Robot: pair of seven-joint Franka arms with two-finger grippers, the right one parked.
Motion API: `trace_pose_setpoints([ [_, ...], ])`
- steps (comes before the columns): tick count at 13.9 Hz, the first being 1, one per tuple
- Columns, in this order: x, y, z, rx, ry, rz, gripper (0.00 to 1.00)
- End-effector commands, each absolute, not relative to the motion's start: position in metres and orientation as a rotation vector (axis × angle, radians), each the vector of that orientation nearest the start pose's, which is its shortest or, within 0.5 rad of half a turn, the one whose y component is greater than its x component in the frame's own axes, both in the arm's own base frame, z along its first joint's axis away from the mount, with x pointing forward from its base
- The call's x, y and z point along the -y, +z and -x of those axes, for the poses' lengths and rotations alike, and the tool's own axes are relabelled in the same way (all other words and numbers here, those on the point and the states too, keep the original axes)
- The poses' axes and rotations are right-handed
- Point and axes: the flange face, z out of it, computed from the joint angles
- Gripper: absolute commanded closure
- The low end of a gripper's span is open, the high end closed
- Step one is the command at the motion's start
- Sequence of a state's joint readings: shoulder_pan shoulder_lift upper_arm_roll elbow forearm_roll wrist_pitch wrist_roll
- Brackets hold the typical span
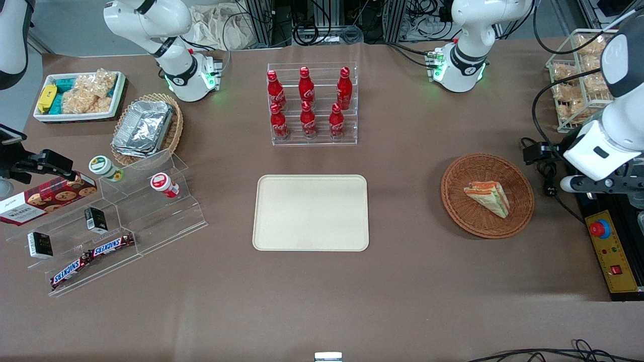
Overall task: Place sandwich from basket to tray
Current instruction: 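Lower the open left gripper over the sandwich in the wicker basket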
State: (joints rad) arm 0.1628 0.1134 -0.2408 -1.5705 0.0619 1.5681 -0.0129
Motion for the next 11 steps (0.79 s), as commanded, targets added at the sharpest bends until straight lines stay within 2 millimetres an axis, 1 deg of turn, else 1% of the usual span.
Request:
trace_pose_setpoints([
  [1,0.030,0.559,-0.588,-0.125,0.209,3.091,0.00],
  [2,0.029,0.560,-0.590,-0.133,0.210,3.094,0.00],
  [3,0.025,0.556,-0.591,-0.128,0.252,3.108,0.00],
  [4,0.026,0.558,-0.595,-0.124,0.259,3.109,0.00],
  [5,0.026,0.551,-0.598,-0.106,0.277,3.105,0.00],
  [6,0.022,0.541,-0.594,-0.006,0.317,3.103,0.00],
  [7,0.021,0.523,-0.590,0.134,0.357,3.077,0.00],
  [8,0.021,0.514,-0.591,0.312,0.321,3.048,0.01],
  [9,0.021,0.500,-0.591,0.459,0.302,3.024,0.01],
  [10,0.012,0.490,-0.590,0.556,0.280,3.020,0.01],
  [11,-0.002,0.477,-0.588,0.638,0.272,3.012,0.01],
])
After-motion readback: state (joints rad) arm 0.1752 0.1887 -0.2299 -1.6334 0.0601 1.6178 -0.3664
